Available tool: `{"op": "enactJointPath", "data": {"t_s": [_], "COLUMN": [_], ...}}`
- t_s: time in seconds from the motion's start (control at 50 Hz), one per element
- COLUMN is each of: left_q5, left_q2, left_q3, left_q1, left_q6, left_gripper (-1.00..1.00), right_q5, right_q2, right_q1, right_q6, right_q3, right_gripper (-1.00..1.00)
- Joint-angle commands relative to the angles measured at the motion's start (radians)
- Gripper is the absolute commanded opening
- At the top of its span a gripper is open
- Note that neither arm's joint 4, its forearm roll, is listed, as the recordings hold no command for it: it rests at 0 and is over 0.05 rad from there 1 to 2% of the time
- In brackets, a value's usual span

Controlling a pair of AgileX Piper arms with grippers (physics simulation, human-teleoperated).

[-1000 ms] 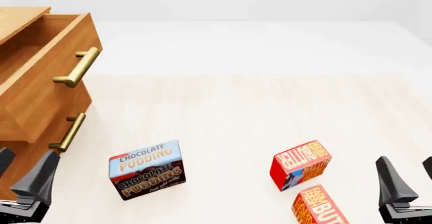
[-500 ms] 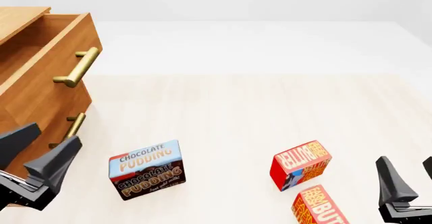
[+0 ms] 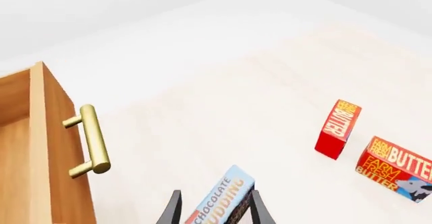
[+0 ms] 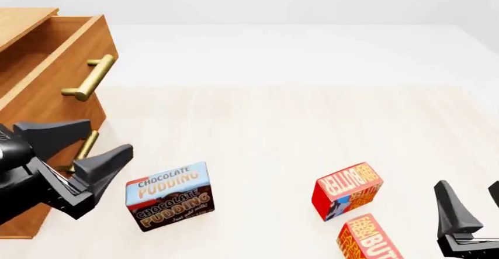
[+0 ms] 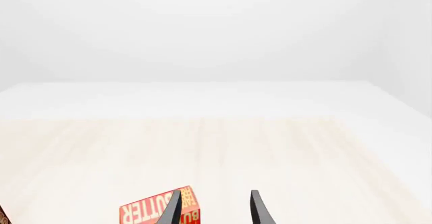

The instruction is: Put the bowl in the top drawer of the cabinet.

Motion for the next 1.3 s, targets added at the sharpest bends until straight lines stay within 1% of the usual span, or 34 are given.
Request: {"op": "enactJointPath", "data": {"t_s": [0.02,0.04,0.08,0.12,0.14,0.18,0.2,0.26,0.44,0.46,0.5,0.6,0.66,0.74,0.76,0.78,1.1,1.14,1.22,1.24,1.26,1.3], "left_q5": [0.062,0.072,0.085,0.112,0.121,0.131,0.144,0.153,0.171,0.179,0.186,0.214,0.238,0.235,0.227,0.224,0.229,0.224,0.214,0.211,0.200,0.196], "left_q2": [0.087,0.093,0.100,0.102,0.107,0.107,0.112,0.113,0.128,0.133,0.131,0.139,0.137,0.133,0.131,0.130,0.119,0.118,0.121,0.118,0.114,0.113], "left_q3": [-0.060,-0.059,-0.063,-0.067,-0.065,-0.064,-0.062,-0.070,-0.062,-0.055,-0.053,-0.073,-0.088,-0.070,-0.050,-0.045,-0.034,-0.030,-0.026,-0.029,-0.022,-0.020], "left_q1": [-0.069,-0.088,-0.098,-0.138,-0.151,-0.162,-0.189,-0.195,-0.253,-0.283,-0.302,-0.319,-0.347,-0.382,-0.412,-0.419,-0.516,-0.546,-0.566,-0.572,-0.593,-0.595], "left_q6": [-0.006,-0.012,-0.008,-0.028,-0.026,-0.031,-0.035,-0.035,-0.060,-0.077,-0.084,-0.087,-0.102,-0.128,-0.148,-0.154,-0.217,-0.233,-0.241,-0.246,-0.266,-0.271], "left_gripper": [1.00,1.00,1.00,1.00,1.00,1.00,1.00,1.00,1.00,1.00,1.00,1.00,1.00,1.00,1.00,1.00,1.00,1.00,1.00,1.00,1.00,1.00], "right_q5": [0.001,0.001,0.001,0.001,0.000,0.001,0.001,0.001,0.001,0.001,0.001,0.000,0.001,0.002,0.002,0.002,0.005,0.005,0.006,0.006,0.007,0.006], "right_q2": [-0.001,-0.002,-0.002,-0.001,0.000,-0.001,-0.002,-0.002,-0.003,-0.002,-0.002,-0.001,-0.002,-0.004,-0.004,-0.004,-0.010,-0.012,-0.013,-0.012,-0.014,-0.012], "right_q1": [0.001,0.000,0.001,0.000,-0.001,0.000,0.001,0.001,0.004,0.003,0.003,0.001,0.001,0.003,0.003,0.004,0.008,0.010,0.010,0.009,0.008,0.008], "right_q6": [0.001,0.001,0.001,0.001,0.001,0.001,0.002,0.001,0.001,0.001,0.001,0.001,0.001,0.002,0.002,0.003,0.005,0.005,0.005,0.006,0.006,0.006], "right_q3": [0.000,0.000,0.000,0.000,0.000,0.000,0.000,0.000,0.000,0.000,0.000,0.000,0.000,0.000,0.000,0.000,0.000,0.000,0.000,0.000,0.000,0.000], "right_gripper": [1.00,1.00,1.00,1.00,1.00,1.00,1.00,1.00,1.00,1.00,1.00,1.00,1.00,1.00,1.00,1.00,1.00,1.00,1.00,1.00,1.00,1.00]}}
